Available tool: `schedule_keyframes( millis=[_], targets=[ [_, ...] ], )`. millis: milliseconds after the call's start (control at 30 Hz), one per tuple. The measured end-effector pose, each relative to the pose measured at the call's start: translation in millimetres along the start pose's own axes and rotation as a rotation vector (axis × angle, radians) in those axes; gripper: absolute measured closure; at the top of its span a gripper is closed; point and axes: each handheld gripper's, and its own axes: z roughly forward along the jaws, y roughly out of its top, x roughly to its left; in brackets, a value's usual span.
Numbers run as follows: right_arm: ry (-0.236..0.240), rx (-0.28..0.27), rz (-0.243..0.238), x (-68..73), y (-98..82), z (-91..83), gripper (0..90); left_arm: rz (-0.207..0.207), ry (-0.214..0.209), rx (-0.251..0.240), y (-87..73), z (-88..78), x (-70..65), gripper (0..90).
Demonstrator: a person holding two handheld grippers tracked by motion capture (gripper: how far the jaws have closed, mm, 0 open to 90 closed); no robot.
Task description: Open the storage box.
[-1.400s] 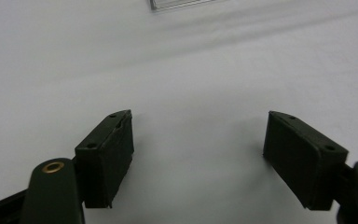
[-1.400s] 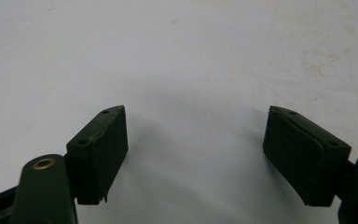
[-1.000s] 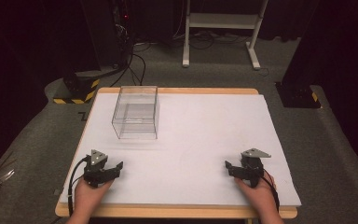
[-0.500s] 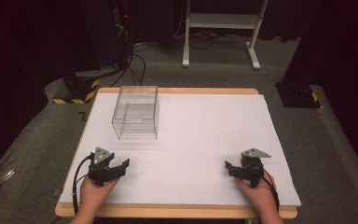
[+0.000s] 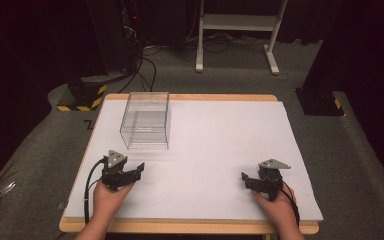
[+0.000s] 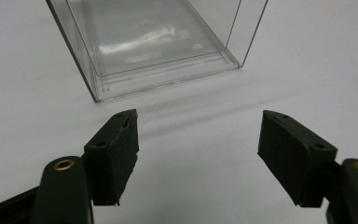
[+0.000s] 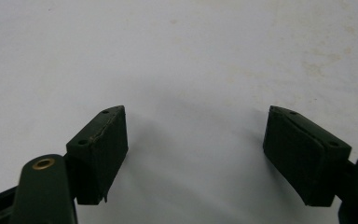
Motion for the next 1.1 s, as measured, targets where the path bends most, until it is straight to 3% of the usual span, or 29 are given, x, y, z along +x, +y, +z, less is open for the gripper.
schedule_keyframes(
  millis=[567,900,1100],
  targets=[
    [0.004,-0.002,0.002,-0.3,0.0,-0.1,21.5,-0.020,0.053,-0.013,36.9,28.0,-2.0,23.2],
    [0.004,-0.001,0.004,-0.4,0.0,-0.2,21.5,-0.038,0.098,-0.048,52.4,44.2,-1.6,23.0],
    [0.006,-0.001,0.005,-0.5,-0.1,-0.2,21.4,-0.032,0.115,-0.044,57.0,54.1,-3.5,22.9]
  ],
)
